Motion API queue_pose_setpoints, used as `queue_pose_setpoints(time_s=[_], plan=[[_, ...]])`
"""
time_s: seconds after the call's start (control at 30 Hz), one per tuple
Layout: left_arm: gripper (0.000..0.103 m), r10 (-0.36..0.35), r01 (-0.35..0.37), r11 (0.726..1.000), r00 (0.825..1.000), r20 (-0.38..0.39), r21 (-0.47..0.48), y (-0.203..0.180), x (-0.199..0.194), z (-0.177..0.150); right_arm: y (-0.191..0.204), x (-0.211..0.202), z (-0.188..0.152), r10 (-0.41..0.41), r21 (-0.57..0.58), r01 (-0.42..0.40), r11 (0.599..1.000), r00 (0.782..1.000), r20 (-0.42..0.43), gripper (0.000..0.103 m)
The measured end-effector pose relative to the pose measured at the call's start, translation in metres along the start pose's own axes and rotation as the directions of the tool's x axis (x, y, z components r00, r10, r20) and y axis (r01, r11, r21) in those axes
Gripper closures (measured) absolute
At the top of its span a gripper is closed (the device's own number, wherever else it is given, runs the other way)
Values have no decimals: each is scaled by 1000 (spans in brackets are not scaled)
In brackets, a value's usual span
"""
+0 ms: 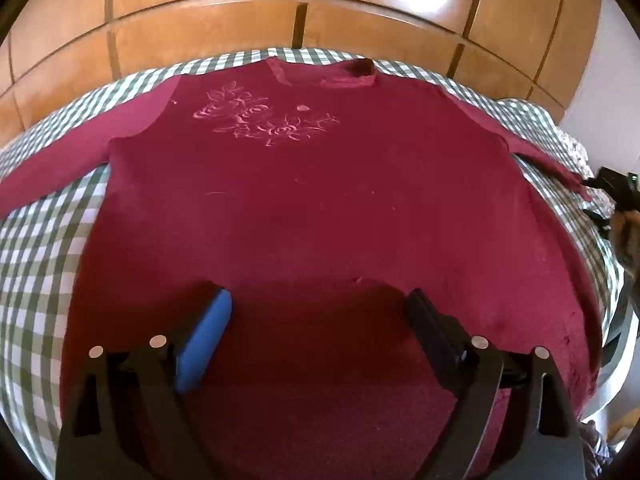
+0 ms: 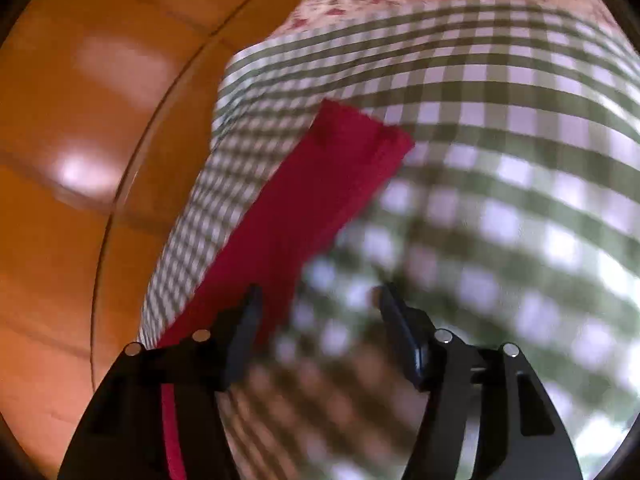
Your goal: Fold small clothes
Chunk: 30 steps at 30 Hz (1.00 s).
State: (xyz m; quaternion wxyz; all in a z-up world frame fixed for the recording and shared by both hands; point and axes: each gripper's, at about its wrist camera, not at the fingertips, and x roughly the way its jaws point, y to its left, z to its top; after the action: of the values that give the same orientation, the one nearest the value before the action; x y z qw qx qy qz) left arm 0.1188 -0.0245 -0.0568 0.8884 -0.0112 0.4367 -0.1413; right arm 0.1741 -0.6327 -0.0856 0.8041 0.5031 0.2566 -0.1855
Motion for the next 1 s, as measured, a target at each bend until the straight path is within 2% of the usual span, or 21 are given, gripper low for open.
queue_pose_setpoints(time_s=[0.03,0.1,0.13,0.2,0.3,0.37,0.47,0.5,0.6,0.67,0.7,0.73,0.77,0.8,0.83,0.87,0.9,1.0], plan=[[15,-8,8,1000,1000,-2,-11,2,0,1,7,7,7,-17,-20,17,1000,1000,7,45],[14,-20,20,999,1000,-4,-31,4,1,2,18,18,15,-88,-65,89,994,996,5,72],[14,-21,21,999,1000,-4,-35,3,1,3,25,23,18,-105,-87,104,991,994,-7,98],[13,-24,23,999,1000,-5,-32,2,2,4,44,18,15,-93,-154,93,984,996,9,97],[11,-40,40,998,999,-3,-48,3,2,5,95,7,-2,37,-268,-40,963,999,-15,97],[10,-53,53,997,999,1,-63,5,2,5,133,5,-21,118,-352,-128,927,992,-49,97],[10,-68,68,995,998,9,-70,7,0,4,193,5,-72,237,-438,-280,854,960,-152,97],[10,-75,76,994,997,13,-75,8,-1,3,217,5,-98,275,-467,-339,817,940,-202,97],[10,-99,102,989,995,28,-105,11,-5,1,263,8,-159,326,-519,-444,731,894,-307,97],[10,-110,113,986,993,31,-123,13,-7,1,292,13,-208,329,-549,-509,663,857,-397,96],[10,-116,119,984,993,31,-134,14,-8,2,302,14,-230,320,-564,-535,629,839,-439,93],[10,-125,129,981,992,31,-145,16,-9,3,310,13,-251,316,-572,-561,598,821,-476,83],[10,-139,142,977,990,32,-159,19,-10,4,312,9,-263,331,-567,-589,576,802,-497,60],[10,-150,153,973,988,34,-172,21,-12,5,310,1,-272,347,-568,-601,562,795,-498,50],[10,-161,164,968,986,36,-189,25,-14,5,303,-8,-278,359,-580,-596,556,801,-479,36],[10,-172,176,964,984,39,-201,28,-15,5,295,-15,-281,363,-590,-591,550,805,-469,29],[10,-178,183,961,983,42,-206,31,-16,6,285,-19,-281,360,-599,-587,545,809,-465,27],[14,-185,190,953,982,44,-235,41,-15,11,233,-26,-282,285,-637,-528,562,847,-450,21]])
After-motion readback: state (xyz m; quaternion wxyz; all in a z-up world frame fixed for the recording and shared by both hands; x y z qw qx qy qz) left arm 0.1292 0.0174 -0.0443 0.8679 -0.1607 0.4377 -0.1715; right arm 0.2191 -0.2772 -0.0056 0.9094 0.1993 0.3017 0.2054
